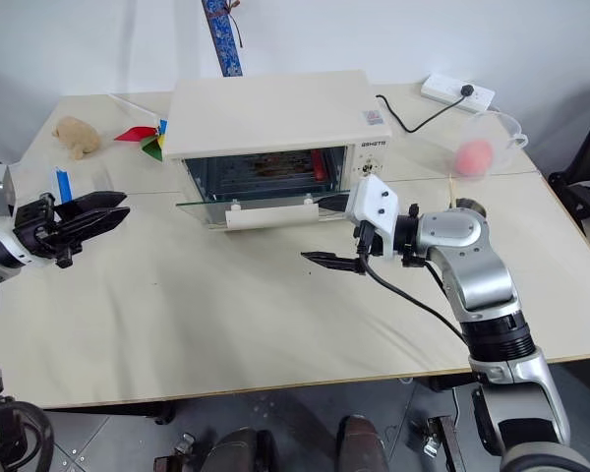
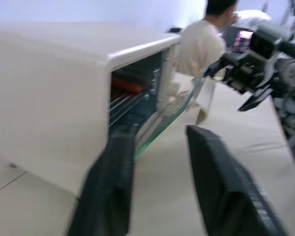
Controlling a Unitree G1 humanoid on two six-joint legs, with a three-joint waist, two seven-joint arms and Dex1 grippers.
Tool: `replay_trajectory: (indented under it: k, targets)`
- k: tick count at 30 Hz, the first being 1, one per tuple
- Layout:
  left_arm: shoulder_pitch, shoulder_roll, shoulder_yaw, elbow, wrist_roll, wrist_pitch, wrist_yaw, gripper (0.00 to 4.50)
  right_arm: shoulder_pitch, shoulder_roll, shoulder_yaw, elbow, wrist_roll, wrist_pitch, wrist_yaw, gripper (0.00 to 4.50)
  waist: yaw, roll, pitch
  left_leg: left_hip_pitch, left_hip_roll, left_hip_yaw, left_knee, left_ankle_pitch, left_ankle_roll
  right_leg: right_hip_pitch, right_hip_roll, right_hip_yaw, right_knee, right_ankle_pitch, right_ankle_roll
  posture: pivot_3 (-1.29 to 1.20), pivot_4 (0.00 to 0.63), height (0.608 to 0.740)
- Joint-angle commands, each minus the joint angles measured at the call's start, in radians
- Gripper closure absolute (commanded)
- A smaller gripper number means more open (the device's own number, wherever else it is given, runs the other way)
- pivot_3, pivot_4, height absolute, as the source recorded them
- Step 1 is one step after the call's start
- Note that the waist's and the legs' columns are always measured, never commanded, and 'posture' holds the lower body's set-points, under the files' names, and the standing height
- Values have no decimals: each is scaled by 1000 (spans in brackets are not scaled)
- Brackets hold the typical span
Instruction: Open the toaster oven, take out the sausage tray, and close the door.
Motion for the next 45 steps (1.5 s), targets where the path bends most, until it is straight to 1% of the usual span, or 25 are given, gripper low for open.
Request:
replay_trajectory:
  k: [1, 2, 3, 6, 12, 15, 17, 19, 20, 22, 26, 31, 37, 45]
  targets:
    - [-55, -36, -31, 14, 1, -9, -14, 4014, 15, 33, 52, -85, 17, 11, -4, 0, -3, 0, 0, 1, 0, 0, 0, 0, 0, 0, 0, 0, 0, 0, 0, 0, 150, 740]
    - [-68, -48, -40, 23, 9, -15, -12, 4290, 20, 36, 53, -94, 17, 16, -10, 0, -4, 0, 0, 1, 0, 1, 0, 0, 0, 0, 0, 0, 1, 0, 0, 0, 150, 740]
    - [-81, -60, -53, 36, 24, -26, -3, 4475, 26, 38, 54, -103, 16, 22, -16, 0, -7, 0, 0, 1, 0, 1, 0, 0, 0, 0, 0, 0, 1, 0, 0, 0, 150, 740]
    - [-133, -109, -95, 97, 74, -72, 22, 4475, 65, 38, 55, -159, 19, 48, -45, 0, -9, 0, 0, 2, 0, 1, 0, 0, 0, 0, 0, 0, 1, 0, 0, 0, 150, 740]
    - [-187, -157, -180, 183, 156, -123, -3, 4475, 156, -5, 21, -276, 32, 110, -97, 0, -1, 0, 0, 1, 0, 1, 0, 0, 0, 0, 0, 0, 0, 0, 0, 0, 150, 740]
    - [-205, -174, -205, 197, 170, -125, -28, 4475, 231, -73, -8, -352, 35, 162, -104, 0, 11, -1, 0, 1, 0, 1, 0, 0, 0, 0, 0, 0, 0, 0, 0, 0, 150, 740]
    - [-213, -181, -213, 205, 179, -128, -37, 4475, 278, -120, -29, -397, 45, 195, -103, 0, 28, -1, 0, 0, 0, 1, 0, -1, 0, 0, 0, 0, 0, 0, 0, 0, 150, 740]
    - [-221, -190, -217, 222, 188, -143, -41, 4475, 344, -187, -59, -441, 58, 224, -90, 0, 42, -1, 0, 0, 0, 0, 0, -1, 0, 0, 0, 0, -1, 0, 0, 0, 150, 740]
    - [-226, -195, -221, 231, 196, -151, -44, 4475, 379, -222, -75, -455, 59, 229, -83, 0, 47, -1, 0, 0, 0, 0, 0, -2, 1, 0, 0, 0, -1, 0, 0, 0, 150, 740]
    - [-232, -202, -223, 244, 203, -161, -49, 4475, 413, -258, -89, -464, 62, 222, -83, 0, 64, -2, 0, 0, -1, 0, 1, -2, 1, 1, 0, 0, -2, 0, 0, 0, 150, 740]
    - [-244, -215, -224, 260, 210, -169, -53, 4475, 381, -242, -79, -436, 57, 198, -123, 0, 80, -3, 0, 0, -1, 0, 5, -3, 2, 3, 0, 0, -2, 0, 1, 0, 150, 740]
    - [-251, -234, -227, 250, 206, -163, -61, 4475, 283, -184, -41, -376, 49, 178, -145, 0, 76, -4, 0, 0, 0, 0, 11, -3, 2, 4, 0, 0, -1, 0, 0, 0, 150, 740]
    - [-252, -245, -218, 246, 205, -166, -64, 4475, 222, -160, -13, -322, 39, 144, -128, 0, 39, -4, 1, 0, 1, 1, 11, -3, 2, 3, 0, 0, 1, 0, 0, 0, 150, 740]
    - [-294, -262, -216, 300, 217, -195, -50, 4475, 180, -166, -3, -288, 43, 126, -101, 0, 32, -6, 2, -1, 1, 0, 11, -3, 2, 3, 0, 0, 0, 0, 0, 0, 150, 740]
